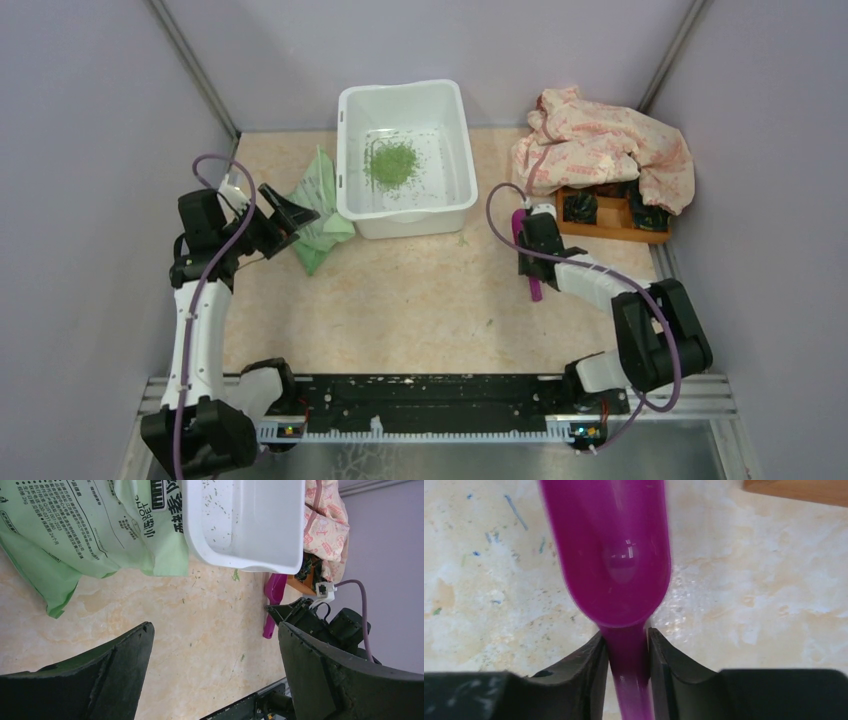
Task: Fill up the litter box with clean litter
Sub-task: Move the spatula to the center of the board.
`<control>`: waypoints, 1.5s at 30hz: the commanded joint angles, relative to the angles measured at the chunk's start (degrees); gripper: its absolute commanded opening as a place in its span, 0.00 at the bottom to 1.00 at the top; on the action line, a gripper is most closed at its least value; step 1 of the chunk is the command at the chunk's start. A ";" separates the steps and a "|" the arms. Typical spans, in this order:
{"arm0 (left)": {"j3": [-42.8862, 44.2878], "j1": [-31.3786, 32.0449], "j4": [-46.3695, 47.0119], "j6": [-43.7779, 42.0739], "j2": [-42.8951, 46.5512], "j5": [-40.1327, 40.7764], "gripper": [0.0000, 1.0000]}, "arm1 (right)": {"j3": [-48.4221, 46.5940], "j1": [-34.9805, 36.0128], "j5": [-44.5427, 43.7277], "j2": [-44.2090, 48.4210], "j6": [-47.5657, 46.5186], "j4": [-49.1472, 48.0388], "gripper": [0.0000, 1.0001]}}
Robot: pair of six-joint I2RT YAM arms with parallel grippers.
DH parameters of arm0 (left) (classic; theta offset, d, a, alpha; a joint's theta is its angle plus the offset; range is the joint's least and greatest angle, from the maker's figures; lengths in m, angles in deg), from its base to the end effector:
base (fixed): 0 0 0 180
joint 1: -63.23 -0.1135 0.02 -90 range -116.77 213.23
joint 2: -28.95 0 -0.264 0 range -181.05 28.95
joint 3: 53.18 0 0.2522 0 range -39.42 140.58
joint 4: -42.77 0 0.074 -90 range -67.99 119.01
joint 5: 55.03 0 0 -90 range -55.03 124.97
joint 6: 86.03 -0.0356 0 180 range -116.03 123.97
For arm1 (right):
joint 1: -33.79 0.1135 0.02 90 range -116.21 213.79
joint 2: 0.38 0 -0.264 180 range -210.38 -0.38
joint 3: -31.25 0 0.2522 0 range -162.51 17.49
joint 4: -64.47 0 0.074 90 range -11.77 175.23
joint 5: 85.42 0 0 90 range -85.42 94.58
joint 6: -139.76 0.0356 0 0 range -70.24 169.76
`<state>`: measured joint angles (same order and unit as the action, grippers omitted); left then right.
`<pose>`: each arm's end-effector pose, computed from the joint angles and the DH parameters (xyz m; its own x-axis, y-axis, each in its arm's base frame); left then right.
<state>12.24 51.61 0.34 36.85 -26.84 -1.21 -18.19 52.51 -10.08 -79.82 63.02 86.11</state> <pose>0.2066 0.0210 0.3184 -0.6212 -0.5751 -0.5323 -0.0164 0.6887 -0.7249 0.2466 0.0741 0.1619 -0.7599 -0.0232 -0.6496 0.0129 0.9986 -0.0508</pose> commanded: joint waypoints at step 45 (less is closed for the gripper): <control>-1.29 1.28 -14.07 -5.73 20.67 -2.58 0.99 | -3.75 32.98 -0.28 38.58 7.63 10.36 0.98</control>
<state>7.59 51.90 -4.88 33.90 -10.98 -4.05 -23.37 85.47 -7.50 -50.75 63.76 93.10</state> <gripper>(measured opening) 0.987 0.982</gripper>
